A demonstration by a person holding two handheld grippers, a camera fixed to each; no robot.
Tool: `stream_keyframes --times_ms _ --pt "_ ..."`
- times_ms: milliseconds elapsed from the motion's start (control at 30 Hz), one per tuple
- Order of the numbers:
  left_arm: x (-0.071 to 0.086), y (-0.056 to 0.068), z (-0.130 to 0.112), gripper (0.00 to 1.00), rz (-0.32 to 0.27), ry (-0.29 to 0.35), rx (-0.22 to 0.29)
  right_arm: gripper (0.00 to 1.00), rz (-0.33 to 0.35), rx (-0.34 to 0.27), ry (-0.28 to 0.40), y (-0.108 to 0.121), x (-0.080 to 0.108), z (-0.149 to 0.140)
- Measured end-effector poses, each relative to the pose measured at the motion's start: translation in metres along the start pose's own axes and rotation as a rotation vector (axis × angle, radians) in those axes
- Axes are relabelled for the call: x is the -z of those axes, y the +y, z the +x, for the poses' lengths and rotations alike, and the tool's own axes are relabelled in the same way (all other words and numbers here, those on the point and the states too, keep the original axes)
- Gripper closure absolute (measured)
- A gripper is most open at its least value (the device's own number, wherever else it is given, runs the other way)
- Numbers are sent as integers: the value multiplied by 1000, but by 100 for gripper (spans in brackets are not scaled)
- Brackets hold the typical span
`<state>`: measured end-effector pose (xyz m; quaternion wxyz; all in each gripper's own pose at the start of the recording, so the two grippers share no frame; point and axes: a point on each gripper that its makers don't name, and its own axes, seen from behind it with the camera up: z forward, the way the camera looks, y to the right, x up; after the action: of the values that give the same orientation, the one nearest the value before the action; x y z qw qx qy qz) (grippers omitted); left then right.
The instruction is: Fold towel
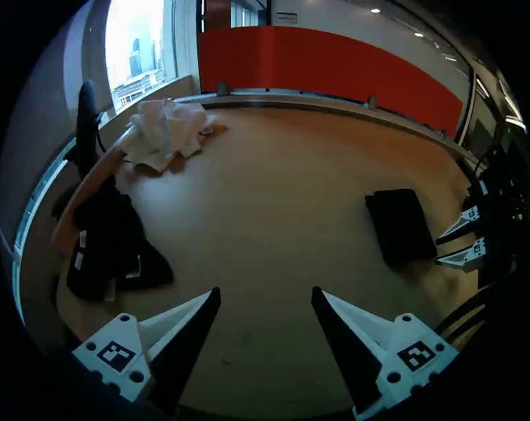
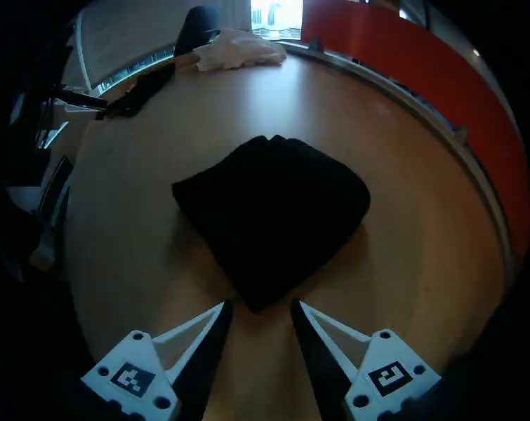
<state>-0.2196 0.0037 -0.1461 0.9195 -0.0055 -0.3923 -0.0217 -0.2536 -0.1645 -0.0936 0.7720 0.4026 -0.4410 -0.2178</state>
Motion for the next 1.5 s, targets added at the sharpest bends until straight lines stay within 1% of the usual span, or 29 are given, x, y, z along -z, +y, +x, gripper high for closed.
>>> stream_keyframes --times_ms 67,233,400,433,533,600,633,667,800,1000,1167,1300,1500 --pt "0 0 0 3 -1 0 1 43 2 -3 -4 -1 -1 -2" --pt "0 0 0 3 -1 1 1 62 3 -18 -3 -3 -3 -3" --pt "0 0 1 3 -1 1 0 68 2 -29 2 -5 -4 -3" --pt "0 0 1 4 -2 2 1 71 0 -30 3 -4 -4 -3" --pt "0 1 1 3 -3 2 2 76 -3 -34 4 -4 -5 -3" --pt "0 1 0 3 -3 2 2 82 -5 -35 5 -3 -5 -3" --pt "0 1 0 3 -4 2 2 88 -7 -36 5 -3 -5 -3" --pt "0 1 0 3 -4 2 2 92 -9 -37 5 -2 -5 -3" --pt "0 2 0 3 -6 1 0 96 -8 -41 8 -2 -3 -3" --pt "0 2 0 3 -9 3 0 97 -13 -43 17 0 -2 -2" --pt "-1 3 0 3 -14 4 -3 97 -22 -44 40 2 3 7" --pt "-3 4 1 4 -20 7 -3 97 -35 -35 72 6 13 23" --pt "-5 7 5 3 -32 17 3 97 -59 -13 141 15 31 62"
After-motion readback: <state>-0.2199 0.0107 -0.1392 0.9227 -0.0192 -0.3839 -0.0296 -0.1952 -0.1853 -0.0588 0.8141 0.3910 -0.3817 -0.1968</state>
